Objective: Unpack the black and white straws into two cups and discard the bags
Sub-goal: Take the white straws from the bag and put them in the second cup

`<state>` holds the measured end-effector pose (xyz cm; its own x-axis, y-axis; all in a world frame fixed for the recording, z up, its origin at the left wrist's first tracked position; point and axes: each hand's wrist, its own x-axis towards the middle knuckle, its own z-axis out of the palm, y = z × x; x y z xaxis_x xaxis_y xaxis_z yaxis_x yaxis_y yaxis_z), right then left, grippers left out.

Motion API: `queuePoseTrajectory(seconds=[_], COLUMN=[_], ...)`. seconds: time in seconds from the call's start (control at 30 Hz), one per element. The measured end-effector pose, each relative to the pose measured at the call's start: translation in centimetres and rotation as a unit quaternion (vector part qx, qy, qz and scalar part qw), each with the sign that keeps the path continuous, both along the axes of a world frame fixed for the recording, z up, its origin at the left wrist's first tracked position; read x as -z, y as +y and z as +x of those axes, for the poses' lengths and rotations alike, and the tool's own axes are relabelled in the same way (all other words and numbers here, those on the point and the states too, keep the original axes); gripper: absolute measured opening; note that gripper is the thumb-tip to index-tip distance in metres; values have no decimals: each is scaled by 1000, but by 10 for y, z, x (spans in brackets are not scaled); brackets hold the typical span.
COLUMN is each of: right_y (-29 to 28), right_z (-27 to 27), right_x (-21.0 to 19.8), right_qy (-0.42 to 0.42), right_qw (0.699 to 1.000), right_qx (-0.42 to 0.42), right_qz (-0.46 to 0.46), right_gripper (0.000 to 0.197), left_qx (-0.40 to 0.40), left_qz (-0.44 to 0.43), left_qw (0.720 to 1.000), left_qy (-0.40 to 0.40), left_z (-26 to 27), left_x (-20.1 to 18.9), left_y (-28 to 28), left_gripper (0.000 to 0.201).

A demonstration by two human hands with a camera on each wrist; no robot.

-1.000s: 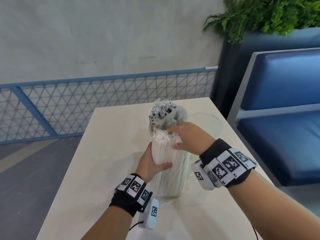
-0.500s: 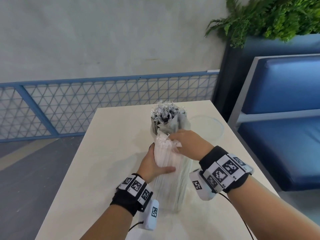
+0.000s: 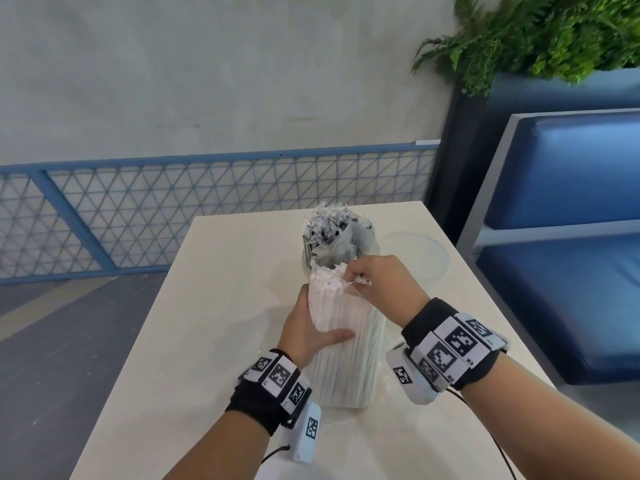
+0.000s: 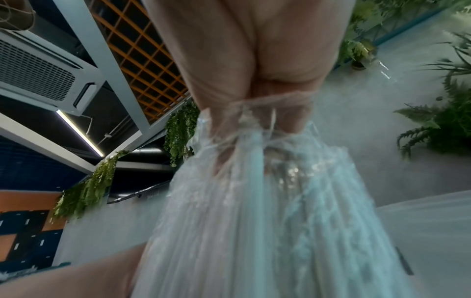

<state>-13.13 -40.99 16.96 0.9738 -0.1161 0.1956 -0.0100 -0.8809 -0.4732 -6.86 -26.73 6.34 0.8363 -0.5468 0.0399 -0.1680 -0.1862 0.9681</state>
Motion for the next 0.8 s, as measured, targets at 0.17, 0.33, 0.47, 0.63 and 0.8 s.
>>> queuePoseTrajectory(seconds=[0.17, 0.33, 0.47, 0.63, 0.8], right_y=[-2, -9, -12, -4, 22], right_z=[3, 5, 2, -2, -14], right_x=[-2, -20, -39, -30, 17], right_qy=[-27, -63, -119, -213, -264], right_qw=[999, 997, 991, 973, 946], right_qx=[13, 21, 26, 39, 114], right_qz=[29, 40, 56, 81, 151], right_gripper=[7, 7, 6, 23, 49], left_qx=[-11, -9, -1, -22, -48], left_qz=[-5, -12, -17, -29, -39], left_qw=[1000, 1000, 1000, 999, 998], left_qy=[5, 8, 6, 13, 5], left_z=[3, 1, -1, -2, -3], left_x=[-1, -1, -4, -3, -2], left_y=[0, 0, 2, 4, 1], left_gripper=[80, 82, 77, 73, 75])
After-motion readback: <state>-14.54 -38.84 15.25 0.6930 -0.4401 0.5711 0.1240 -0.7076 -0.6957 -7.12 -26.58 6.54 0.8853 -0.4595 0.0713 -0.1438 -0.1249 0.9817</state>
